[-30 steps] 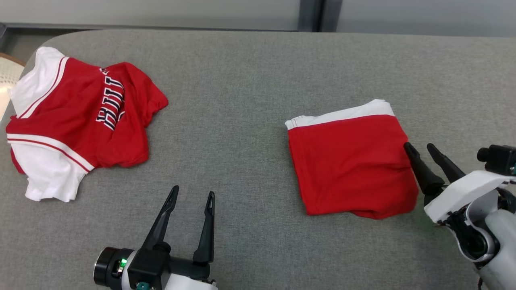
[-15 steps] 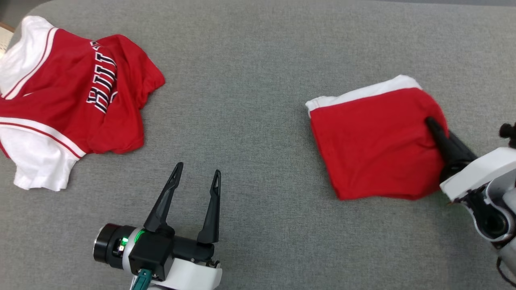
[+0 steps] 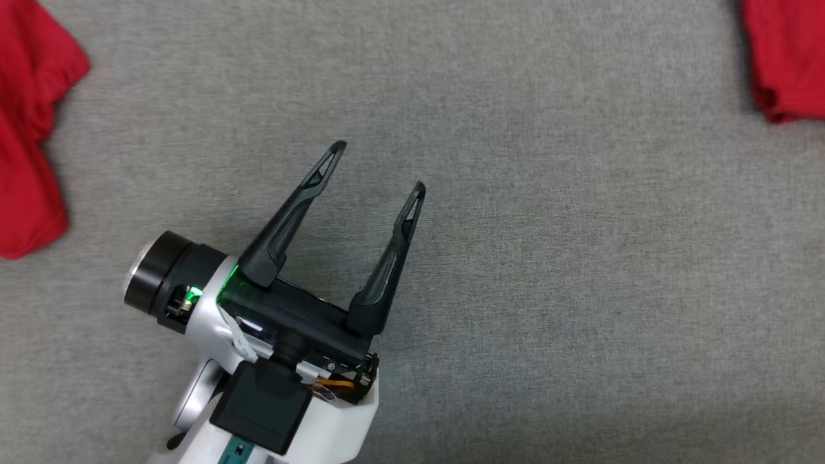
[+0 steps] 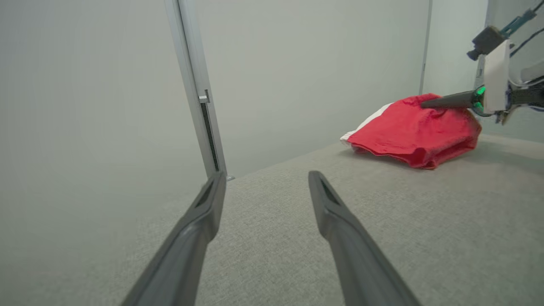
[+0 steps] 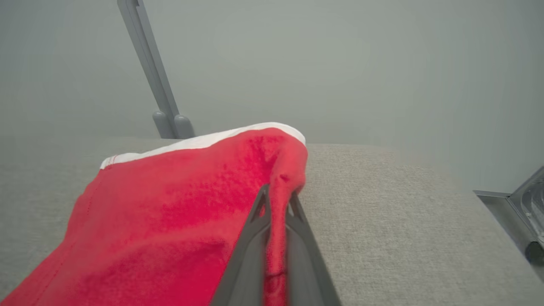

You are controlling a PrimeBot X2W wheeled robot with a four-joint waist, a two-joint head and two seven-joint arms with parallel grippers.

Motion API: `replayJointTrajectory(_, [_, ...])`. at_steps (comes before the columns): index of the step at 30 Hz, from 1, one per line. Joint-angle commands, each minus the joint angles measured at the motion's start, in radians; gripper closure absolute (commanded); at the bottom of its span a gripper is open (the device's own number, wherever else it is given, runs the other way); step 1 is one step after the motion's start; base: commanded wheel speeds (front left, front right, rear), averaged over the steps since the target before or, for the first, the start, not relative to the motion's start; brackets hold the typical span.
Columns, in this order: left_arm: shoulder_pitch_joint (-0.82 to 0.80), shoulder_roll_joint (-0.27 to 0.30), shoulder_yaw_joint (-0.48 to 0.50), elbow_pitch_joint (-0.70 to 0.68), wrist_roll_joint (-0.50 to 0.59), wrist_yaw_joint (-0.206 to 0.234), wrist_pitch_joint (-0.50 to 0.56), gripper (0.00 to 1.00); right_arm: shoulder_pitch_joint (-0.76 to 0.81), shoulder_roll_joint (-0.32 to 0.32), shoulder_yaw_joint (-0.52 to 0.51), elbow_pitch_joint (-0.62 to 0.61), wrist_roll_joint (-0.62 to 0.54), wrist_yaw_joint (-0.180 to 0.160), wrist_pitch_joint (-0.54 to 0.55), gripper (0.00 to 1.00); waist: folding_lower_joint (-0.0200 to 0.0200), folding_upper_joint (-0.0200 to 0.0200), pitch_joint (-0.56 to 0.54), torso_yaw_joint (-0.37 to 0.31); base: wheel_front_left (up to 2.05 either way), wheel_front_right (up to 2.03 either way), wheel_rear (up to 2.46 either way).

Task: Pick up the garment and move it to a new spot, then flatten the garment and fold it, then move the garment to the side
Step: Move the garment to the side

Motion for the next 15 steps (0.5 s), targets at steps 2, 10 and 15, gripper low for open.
replayJointTrajectory(2, [-0.036,0.015,-0.015,-0.026,0.006,0.004,0.0,0.0,-0.04,-0.043,-0.018,0.023,-0.061,0.0,-0.01,1.0,0.0,0.0,0.08,-0.056,0.0,0.0,0.0])
replayJointTrajectory(10, [-0.061,0.045,-0.048,-0.046,0.002,0.022,0.0,0.0,-0.114,-0.105,-0.05,0.096,-0.239,0.0,-0.009,1.0,0.0,0.0,0.1,-0.066,0.0,0.0,0.0])
replayJointTrajectory(15, [-0.073,0.053,-0.069,-0.041,-0.007,0.038,0.0,0.0,-0.184,-0.106,-0.093,0.183,-0.371,-0.001,-0.009,0.0,0.0,0.0,0.098,-0.047,0.0,0.0,0.0])
